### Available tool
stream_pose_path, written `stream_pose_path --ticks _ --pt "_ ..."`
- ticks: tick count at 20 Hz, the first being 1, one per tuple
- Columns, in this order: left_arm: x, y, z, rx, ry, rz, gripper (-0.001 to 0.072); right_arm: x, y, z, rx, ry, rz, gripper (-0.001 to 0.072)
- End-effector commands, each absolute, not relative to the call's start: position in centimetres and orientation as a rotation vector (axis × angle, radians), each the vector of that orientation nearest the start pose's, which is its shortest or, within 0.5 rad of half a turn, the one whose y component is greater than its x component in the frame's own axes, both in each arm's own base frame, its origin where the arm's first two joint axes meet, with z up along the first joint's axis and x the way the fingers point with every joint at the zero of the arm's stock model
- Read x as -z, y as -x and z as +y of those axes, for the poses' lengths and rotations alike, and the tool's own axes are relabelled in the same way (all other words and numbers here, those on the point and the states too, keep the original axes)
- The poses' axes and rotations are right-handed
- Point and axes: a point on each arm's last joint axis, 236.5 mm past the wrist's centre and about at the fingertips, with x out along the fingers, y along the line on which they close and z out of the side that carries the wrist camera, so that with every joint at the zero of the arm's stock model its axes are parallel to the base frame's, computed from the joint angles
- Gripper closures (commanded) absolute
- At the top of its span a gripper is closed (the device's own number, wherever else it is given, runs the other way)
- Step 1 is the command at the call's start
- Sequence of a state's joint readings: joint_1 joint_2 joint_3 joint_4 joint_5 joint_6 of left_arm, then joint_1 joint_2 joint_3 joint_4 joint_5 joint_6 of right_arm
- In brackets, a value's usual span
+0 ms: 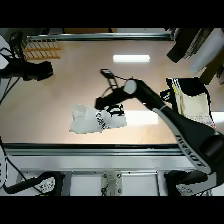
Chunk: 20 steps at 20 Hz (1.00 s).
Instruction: Fold the clothes and pants, and hang the long-sleeved shirts on hangers.
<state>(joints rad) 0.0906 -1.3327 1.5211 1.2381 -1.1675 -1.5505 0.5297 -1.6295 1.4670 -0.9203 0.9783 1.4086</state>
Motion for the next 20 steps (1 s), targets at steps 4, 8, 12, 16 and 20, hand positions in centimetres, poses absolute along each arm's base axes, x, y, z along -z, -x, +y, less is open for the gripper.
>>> stream_pose_path --ticks 4,8,12,16,20 --pt "-9.9 -41.1 -6.3 0.19 0.272 0.983 0.0699 7.4 -37.6 19.2 -0.442 -0.531 1.414 -0.0008" --pt "-9.8 -40.5 -7.2 0.204 0.266 0.96 0.0699 9.3 -38.0 20.7 -0.513 -0.628 1.427 -0.0008" --pt "-9.8 -40.6 -7.3 0.205 0.27 0.958 0.0699 10.3 -37.6 25.5 -0.609 -0.709 1.454 -0.0004" --pt "-9.8 -40.6 -7.3 0.205 0.271 0.957 0.0699 10.1 -36.8 31.6 -0.715 -0.711 1.478 0.0002" --pt "-9.8 -40.5 -7.3 0.206 0.271 0.96 0.0699 9.8 -35.6 36.5 -0.832 -0.653 1.475 0.0409"
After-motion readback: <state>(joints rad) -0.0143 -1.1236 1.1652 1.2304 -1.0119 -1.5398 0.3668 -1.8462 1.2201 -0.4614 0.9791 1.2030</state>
